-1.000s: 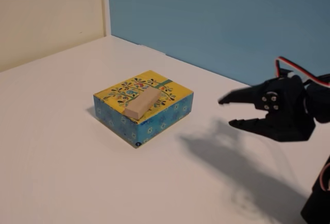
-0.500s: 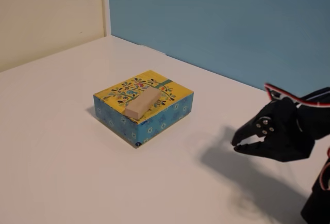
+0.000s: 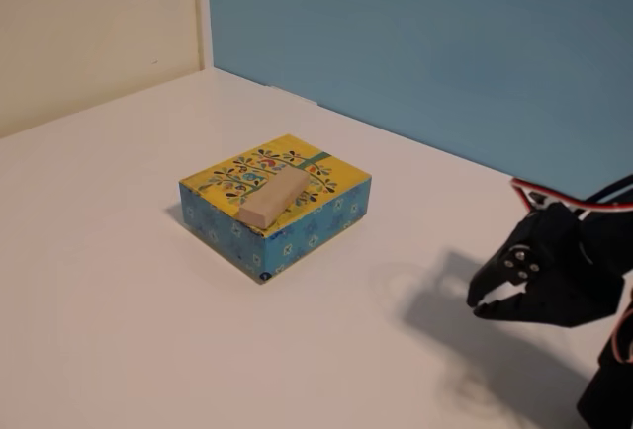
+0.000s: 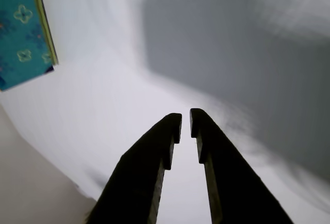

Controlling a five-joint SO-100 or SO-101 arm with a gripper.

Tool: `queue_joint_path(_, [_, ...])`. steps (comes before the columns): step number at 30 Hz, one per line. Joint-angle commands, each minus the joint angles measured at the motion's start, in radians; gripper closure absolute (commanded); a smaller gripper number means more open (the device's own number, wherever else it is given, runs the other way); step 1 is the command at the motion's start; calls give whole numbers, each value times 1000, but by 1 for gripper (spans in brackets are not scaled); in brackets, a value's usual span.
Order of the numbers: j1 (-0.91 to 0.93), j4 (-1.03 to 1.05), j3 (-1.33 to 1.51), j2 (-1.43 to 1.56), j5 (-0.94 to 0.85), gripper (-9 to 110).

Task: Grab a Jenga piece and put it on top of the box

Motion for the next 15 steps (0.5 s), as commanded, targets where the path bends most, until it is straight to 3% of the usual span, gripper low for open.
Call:
queue_joint_path(1, [3,5,-46,9,-8,102])
queue_joint_path(15, [-3,6,-46,9,-12,102])
